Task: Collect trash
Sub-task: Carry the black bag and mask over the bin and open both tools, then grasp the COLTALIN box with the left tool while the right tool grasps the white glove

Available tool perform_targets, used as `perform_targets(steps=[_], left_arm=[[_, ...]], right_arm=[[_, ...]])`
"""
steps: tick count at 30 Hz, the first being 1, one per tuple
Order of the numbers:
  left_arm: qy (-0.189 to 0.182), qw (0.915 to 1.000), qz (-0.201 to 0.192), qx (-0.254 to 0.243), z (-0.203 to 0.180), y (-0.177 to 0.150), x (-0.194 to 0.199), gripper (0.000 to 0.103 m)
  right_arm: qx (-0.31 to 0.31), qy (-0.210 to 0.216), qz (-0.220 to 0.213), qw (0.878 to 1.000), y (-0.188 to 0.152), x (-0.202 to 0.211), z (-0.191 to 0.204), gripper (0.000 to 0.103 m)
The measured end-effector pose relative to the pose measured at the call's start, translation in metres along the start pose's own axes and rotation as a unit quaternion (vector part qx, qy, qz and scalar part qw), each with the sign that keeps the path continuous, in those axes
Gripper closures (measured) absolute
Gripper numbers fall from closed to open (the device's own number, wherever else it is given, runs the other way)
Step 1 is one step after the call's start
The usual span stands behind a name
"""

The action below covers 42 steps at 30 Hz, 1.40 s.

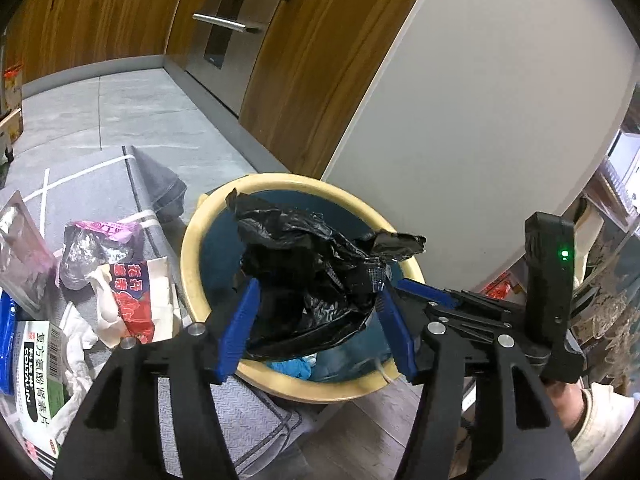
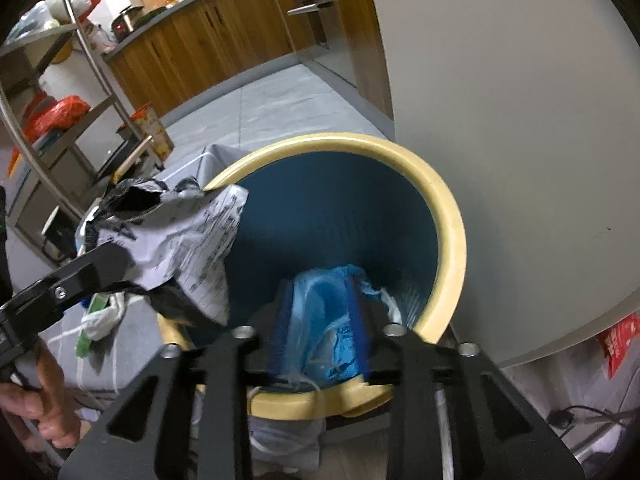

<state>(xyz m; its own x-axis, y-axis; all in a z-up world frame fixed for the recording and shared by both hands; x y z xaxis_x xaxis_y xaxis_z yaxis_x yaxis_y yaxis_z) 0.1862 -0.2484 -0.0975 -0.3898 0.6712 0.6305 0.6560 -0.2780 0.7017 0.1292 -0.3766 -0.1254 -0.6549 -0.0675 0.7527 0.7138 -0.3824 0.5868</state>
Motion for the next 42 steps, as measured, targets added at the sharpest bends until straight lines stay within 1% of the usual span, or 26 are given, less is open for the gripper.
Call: perform_targets(steps=[1,6,8,9,10,14,16,18,19,21,23,31,37,42], left_arm=[[-0.001,1.0000,-0.001,0.002,0.000,0.001,0.001,0.043],[-0.002,0.9999,-0.008,0.006,0.001,0.006,0.008,0.039],[-0.004,0.9999,-0.011,0.007,0.000,0.007,0.011,0.036],[-0.005,0.9999,-0.013,0.006,-0.001,0.008,0.012,0.033],[-0.003,0.9999,-0.015,0.005,-0.001,0.009,0.014,0.031],[0.002,0.9998,-0.019,0.007,0.001,0.011,0.021,0.028],[0.012,0.9997,-0.022,0.008,0.005,0.011,0.029,0.025],[0.022,0.9994,-0.026,0.007,0.010,0.011,0.036,0.021],[0.033,0.9990,-0.029,0.006,0.014,0.010,0.042,0.018],[0.048,0.9983,-0.033,0.005,0.020,0.010,0.050,0.015],[0.068,0.9970,-0.035,0.007,0.032,0.008,0.061,0.012],[0.136,0.9893,-0.039,0.034,0.086,-0.009,0.105,0.011],[0.178,0.9816,-0.018,0.066,0.128,-0.043,0.130,0.011],[0.195,0.9773,0.010,0.083,0.151,-0.074,0.136,0.011]], right_arm=[[-0.002,0.000,-0.002,1.000,0.001,0.001,-0.001,0.067],[-0.013,-0.002,-0.021,1.000,0.005,0.009,-0.006,0.049],[-0.018,-0.001,-0.028,0.999,0.006,0.012,-0.009,0.046],[-0.021,0.000,-0.033,0.999,0.007,0.014,-0.009,0.043],[-0.024,0.000,-0.038,0.999,0.008,0.016,-0.010,0.042],[-0.027,-0.001,-0.045,0.999,0.008,0.020,-0.011,0.033],[-0.025,-0.001,-0.043,0.999,0.007,0.019,-0.012,0.030],[-0.024,-0.003,-0.043,0.999,0.007,0.019,-0.011,0.023],[-0.024,-0.004,-0.044,0.999,0.007,0.019,-0.011,0.021],[-0.025,-0.004,-0.045,0.999,0.007,0.020,-0.009,0.013],[-0.024,-0.005,-0.047,0.999,0.007,0.020,-0.007,0.010],[-0.010,-0.007,-0.041,0.999,0.005,0.017,0.005,0.008],[0.007,0.003,-0.040,0.999,0.004,0.017,0.021,0.008],[0.025,0.016,-0.037,0.999,0.002,0.017,0.036,0.008]])
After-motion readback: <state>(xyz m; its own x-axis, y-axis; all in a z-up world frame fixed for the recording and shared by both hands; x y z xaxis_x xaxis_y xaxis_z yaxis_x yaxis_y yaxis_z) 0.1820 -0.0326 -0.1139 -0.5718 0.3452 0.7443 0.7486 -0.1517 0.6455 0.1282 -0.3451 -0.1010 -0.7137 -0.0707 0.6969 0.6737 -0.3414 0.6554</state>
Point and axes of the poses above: each gripper's, at about its wrist camera, not at the fingertips, and x roughly against the way its jaws point, z to its left, y to its top, the point moved 8 cm from there along -x, roughly the way its jaws point, and after that the axes turned 4 degrees about -x, right-handed, at the moved point
